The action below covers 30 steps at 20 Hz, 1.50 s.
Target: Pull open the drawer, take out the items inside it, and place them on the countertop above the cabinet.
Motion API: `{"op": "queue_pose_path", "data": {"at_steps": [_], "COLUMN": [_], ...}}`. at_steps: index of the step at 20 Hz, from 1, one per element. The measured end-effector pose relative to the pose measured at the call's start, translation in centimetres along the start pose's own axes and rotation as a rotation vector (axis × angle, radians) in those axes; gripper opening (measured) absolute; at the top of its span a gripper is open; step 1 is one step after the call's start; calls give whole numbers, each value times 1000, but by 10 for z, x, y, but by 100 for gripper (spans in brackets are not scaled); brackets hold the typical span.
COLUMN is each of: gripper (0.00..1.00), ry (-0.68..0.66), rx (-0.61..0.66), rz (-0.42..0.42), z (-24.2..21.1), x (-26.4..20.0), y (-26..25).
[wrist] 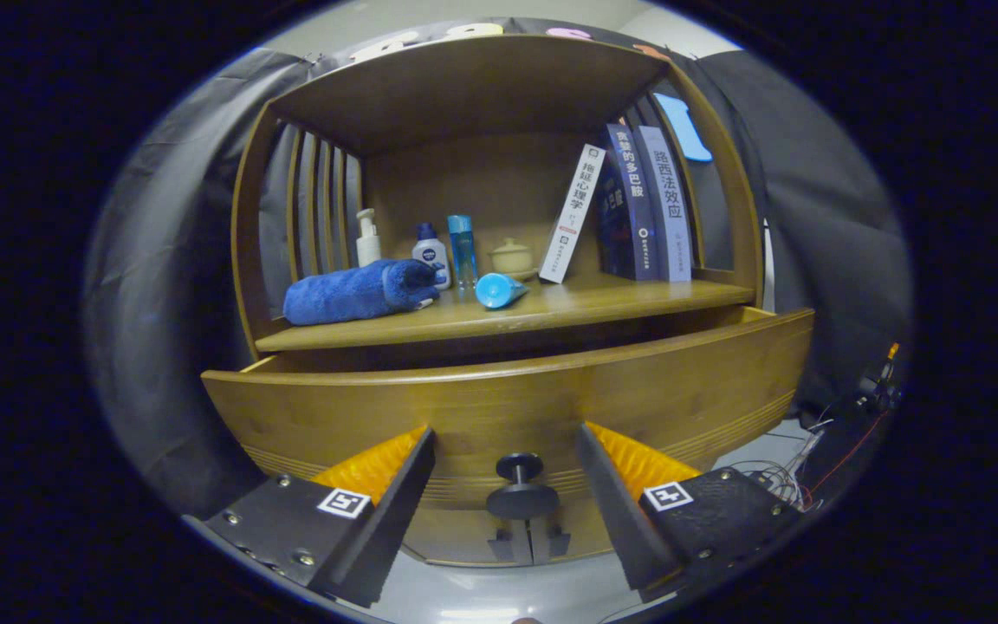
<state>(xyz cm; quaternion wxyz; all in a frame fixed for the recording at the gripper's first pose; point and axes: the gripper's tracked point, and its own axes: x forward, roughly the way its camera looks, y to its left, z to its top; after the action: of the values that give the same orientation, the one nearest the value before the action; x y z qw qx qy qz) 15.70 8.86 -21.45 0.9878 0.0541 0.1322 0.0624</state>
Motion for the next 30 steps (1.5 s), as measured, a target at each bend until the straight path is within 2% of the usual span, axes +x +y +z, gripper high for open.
{"op": "queue_pose_path", "data": {"at_steps": [11,14,18,23,27,30], "gripper": [99,99,99,99,99,99], "ry": [100,59,13,-93,-147,-160], "rx": [-23,-58,-115,-119,-66,-44], "rz": [-18,-31,0,35,41,17], "z": [5,19,48,109,152,175], "x": [48,39,4,-62,-112,-148], "y": [6,12,34,57,58,39]}}
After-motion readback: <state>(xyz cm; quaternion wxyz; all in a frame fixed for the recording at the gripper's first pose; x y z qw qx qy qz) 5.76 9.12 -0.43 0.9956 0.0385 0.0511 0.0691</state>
